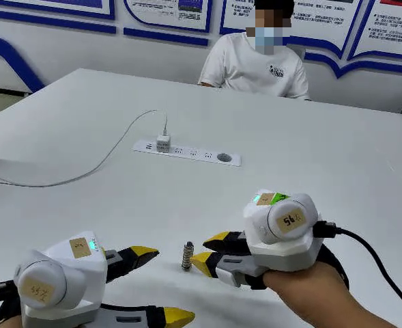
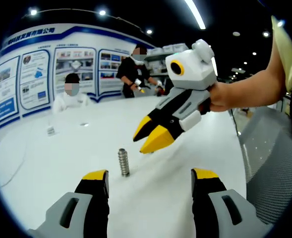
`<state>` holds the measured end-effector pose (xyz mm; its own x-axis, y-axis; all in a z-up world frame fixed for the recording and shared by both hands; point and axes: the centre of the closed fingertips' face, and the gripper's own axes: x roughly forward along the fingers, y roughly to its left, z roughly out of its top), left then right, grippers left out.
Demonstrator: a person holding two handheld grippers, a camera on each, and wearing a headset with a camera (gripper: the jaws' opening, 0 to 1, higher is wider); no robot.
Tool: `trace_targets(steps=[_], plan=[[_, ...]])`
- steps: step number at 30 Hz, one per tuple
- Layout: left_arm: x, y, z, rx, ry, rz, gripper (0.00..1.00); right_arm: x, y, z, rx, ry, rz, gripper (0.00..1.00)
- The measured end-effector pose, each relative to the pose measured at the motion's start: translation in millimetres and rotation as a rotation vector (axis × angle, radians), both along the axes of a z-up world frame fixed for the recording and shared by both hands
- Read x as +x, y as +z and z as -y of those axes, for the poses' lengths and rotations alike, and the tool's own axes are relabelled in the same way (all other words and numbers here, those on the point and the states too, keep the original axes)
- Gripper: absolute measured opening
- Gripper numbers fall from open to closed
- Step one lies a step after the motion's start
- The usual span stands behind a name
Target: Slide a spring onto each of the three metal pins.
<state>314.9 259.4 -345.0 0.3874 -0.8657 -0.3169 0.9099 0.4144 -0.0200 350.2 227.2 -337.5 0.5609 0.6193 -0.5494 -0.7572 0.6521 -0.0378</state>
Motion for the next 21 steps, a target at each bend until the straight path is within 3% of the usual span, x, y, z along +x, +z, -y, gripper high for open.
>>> trace_targets(steps=[21], plan=[[-4.2, 4.5, 3.2, 0.008, -0.007, 0.014, 0.72, -34.6, -3.5, 34.8, -0.006, -0.025, -0.001, 0.23]])
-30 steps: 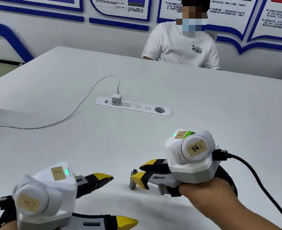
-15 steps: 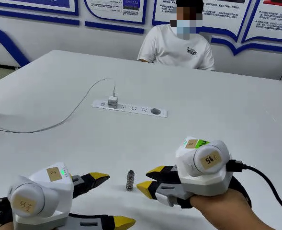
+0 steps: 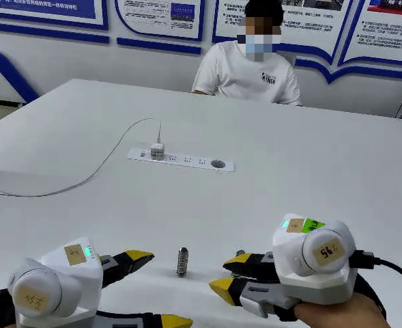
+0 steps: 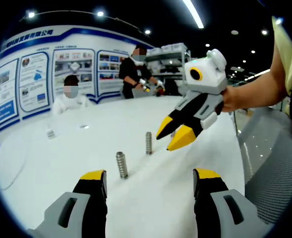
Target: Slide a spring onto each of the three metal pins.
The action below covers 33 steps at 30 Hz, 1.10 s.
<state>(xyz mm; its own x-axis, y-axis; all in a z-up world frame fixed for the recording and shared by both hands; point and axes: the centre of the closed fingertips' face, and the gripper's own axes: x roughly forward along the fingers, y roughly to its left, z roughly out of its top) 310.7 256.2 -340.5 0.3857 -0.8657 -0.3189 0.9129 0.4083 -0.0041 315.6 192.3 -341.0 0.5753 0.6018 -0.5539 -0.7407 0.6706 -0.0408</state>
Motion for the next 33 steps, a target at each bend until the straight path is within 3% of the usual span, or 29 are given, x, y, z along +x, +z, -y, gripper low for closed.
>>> trace_targets(steps=[17, 33], plan=[[-4.5, -0.6, 1.7, 0.011, -0.001, -0.003, 0.75, -19.0, -2.2, 36.3, -0.021, -0.010, 0.003, 0.28], [-4.6, -4.6, 2.5, 0.013, -0.003, -0.013, 0.77, -36.1, -3.5, 75.4, -0.024, -0.065, -0.002, 0.34]])
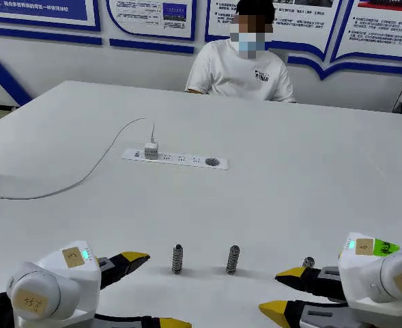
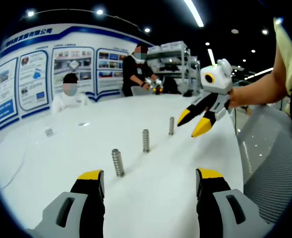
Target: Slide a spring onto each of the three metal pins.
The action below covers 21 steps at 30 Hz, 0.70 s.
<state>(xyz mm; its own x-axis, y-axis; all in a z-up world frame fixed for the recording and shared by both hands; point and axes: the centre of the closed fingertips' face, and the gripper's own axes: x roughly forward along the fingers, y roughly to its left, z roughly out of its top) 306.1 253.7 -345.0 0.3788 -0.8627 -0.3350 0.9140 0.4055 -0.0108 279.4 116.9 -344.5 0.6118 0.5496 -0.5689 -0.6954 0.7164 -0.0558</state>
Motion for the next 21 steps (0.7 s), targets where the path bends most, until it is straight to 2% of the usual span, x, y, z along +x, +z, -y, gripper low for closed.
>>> trace_targets(steps=[21], plan=[[0.6, -4.7, 1.5, 0.003, -0.007, -0.010, 0.78, -10.5, 4.2, 57.7, -0.008, -0.089, 0.014, 0.44]])
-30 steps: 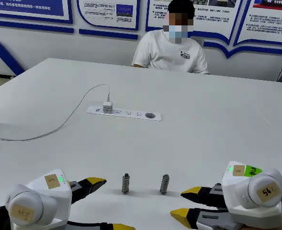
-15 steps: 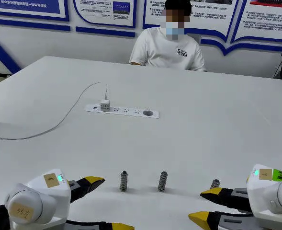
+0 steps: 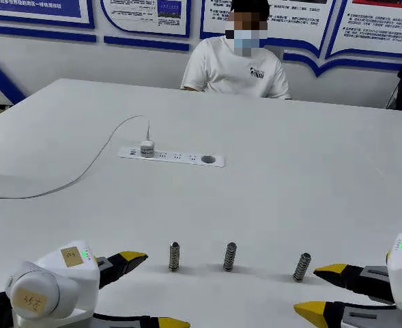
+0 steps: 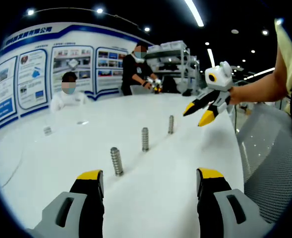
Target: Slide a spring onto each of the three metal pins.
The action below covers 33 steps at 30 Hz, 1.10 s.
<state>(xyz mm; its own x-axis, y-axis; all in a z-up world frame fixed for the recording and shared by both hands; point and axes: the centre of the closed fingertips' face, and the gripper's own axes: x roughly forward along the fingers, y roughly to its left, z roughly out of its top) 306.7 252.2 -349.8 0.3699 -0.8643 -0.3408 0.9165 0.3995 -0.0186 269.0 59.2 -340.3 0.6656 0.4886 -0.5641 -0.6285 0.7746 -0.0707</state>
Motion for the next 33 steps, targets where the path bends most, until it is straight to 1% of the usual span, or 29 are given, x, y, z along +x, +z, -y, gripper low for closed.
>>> trace_targets(steps=[5, 10, 20, 28, 33], plan=[[-0.1, -0.3, -0.5, 0.002, 0.001, 0.000, 0.78, -1.3, 0.7, 12.2, 0.011, -0.006, 0.013, 0.47], [-1.1, -0.9, -0.9, 0.004, 0.001, -0.001, 0.78, -5.4, -1.3, 18.0, 0.008, 0.014, 0.026, 0.51], [-2.0, -2.7, -0.3, 0.006, 0.001, -0.005, 0.79, -6.3, -5.2, 33.0, 0.018, -0.001, 0.029, 0.58], [-1.7, -4.4, -2.6, 0.005, 0.007, -0.010, 0.79, -6.6, -3.3, 31.1, 0.026, 0.012, 0.038, 0.62], [-0.3, -3.2, -3.9, 0.003, 0.011, -0.009, 0.79, -5.1, -3.7, 30.7, 0.030, 0.013, 0.039, 0.63]])
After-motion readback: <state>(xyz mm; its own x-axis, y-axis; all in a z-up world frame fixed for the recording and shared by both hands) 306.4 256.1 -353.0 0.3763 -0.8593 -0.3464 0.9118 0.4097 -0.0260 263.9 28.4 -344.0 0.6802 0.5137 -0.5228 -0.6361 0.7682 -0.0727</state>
